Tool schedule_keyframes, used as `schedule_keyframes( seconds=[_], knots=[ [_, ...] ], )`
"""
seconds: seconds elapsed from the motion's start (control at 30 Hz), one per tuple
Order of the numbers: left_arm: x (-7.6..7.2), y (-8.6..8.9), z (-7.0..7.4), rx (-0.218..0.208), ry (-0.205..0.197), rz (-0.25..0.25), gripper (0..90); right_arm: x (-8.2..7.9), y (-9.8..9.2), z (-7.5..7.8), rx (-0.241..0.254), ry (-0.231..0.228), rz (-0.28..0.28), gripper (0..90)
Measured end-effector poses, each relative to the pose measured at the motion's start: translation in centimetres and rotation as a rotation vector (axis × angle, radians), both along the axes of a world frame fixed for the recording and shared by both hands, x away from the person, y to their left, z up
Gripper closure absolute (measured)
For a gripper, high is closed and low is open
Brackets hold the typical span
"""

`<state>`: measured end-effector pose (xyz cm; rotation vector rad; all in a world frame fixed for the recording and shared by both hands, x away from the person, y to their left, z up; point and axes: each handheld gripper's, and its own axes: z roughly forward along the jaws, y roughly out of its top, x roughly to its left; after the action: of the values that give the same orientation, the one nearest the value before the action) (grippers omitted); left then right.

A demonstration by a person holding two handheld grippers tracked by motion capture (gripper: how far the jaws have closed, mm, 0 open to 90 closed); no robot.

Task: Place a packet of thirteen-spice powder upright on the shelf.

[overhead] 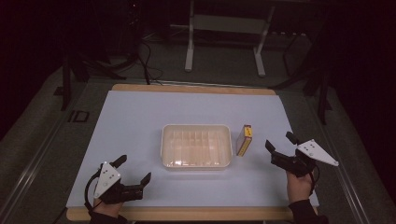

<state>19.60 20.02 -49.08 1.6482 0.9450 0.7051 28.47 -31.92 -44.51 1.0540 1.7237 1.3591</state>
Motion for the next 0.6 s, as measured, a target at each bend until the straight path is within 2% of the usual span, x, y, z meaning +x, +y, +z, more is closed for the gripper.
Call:
schedule_keyframes(
  seconds=[0.27, 0.4, 0.6],
  knots=[
    [0.0, -0.1, 0.0, 0.015, -0.007, 0.004, 0.0, 0.4, 0.1, 0.7, 0.005, 0.021, 0.014, 14.4],
    [0.0, -0.1, 0.0, 0.020, -0.001, 0.002, 0.0, 0.8, 0.4, 1.0, -0.009, 0.029, 0.022, 14.4],
    [0.1, -0.2, -0.2, 0.025, 0.013, -0.014, 0.0, 1.8, 0.3, 1.5, -0.026, 0.088, 0.050, 14.4]
  ],
)
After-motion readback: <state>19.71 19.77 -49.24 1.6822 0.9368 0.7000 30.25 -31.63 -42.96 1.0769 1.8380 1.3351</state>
